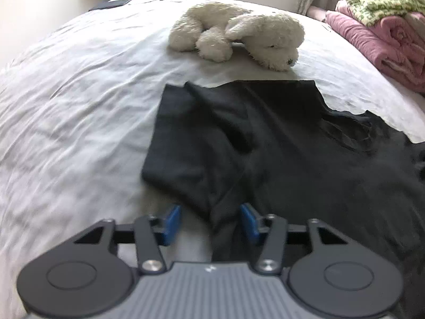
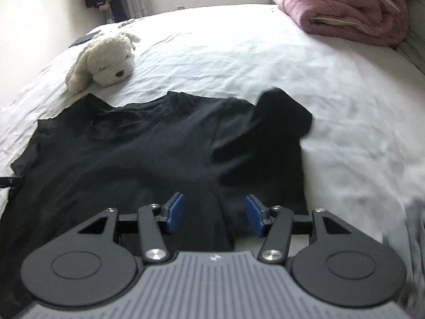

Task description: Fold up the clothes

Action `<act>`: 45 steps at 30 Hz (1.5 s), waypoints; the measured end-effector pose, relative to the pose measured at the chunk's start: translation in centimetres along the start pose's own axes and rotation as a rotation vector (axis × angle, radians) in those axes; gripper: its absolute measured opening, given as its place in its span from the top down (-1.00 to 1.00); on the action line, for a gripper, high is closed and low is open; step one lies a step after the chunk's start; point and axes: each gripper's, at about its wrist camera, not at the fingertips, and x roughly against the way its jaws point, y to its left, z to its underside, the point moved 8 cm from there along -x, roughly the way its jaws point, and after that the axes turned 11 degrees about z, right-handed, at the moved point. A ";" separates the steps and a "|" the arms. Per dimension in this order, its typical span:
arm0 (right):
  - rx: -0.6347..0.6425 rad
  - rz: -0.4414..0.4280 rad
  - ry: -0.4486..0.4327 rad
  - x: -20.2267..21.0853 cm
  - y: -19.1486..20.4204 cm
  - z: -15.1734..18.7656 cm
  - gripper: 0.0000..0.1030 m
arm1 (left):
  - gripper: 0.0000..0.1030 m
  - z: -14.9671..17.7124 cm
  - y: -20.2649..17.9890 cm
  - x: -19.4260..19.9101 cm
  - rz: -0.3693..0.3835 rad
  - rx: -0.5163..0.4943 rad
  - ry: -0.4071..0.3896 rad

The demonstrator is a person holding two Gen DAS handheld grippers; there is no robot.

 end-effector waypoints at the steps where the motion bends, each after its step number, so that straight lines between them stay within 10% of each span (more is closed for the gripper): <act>1: 0.013 0.005 -0.002 -0.7 0.3 -0.3 -0.11 | -0.19 -0.4 -0.2 -0.5 -0.012 -0.008 -0.007; 11: 0.066 0.023 -0.083 -6.3 0.5 -6.5 -0.11 | -0.20 -7.3 -2.8 -2.4 -0.058 -0.256 -0.091; 26: 0.332 -0.212 -0.033 -12.6 2.1 -10.4 -0.15 | -0.49 -11.2 -6.6 -11.3 0.250 -0.635 0.041; 29: 0.345 -0.238 -0.064 -11.9 2.4 -9.7 0.36 | 0.43 -10.3 -7.4 -10.9 0.296 -0.664 0.007; 30: 0.360 -0.243 -0.074 -11.5 2.6 -9.4 0.80 | 0.86 -10.1 -7.6 -10.7 0.297 -0.667 -0.001; 31: 0.364 -0.241 -0.082 -11.0 2.7 -9.1 0.80 | 0.94 -10.0 -7.8 -10.6 0.282 -0.667 -0.006; 40: 0.383 0.056 -0.321 -6.8 3.0 -12.1 0.87 | 0.98 -14.0 -9.8 -9.1 0.171 -0.572 -0.135; 45: 0.333 0.160 -0.314 -8.0 1.8 -13.9 0.87 | 0.97 -15.1 -11.1 -11.8 0.100 -0.525 -0.138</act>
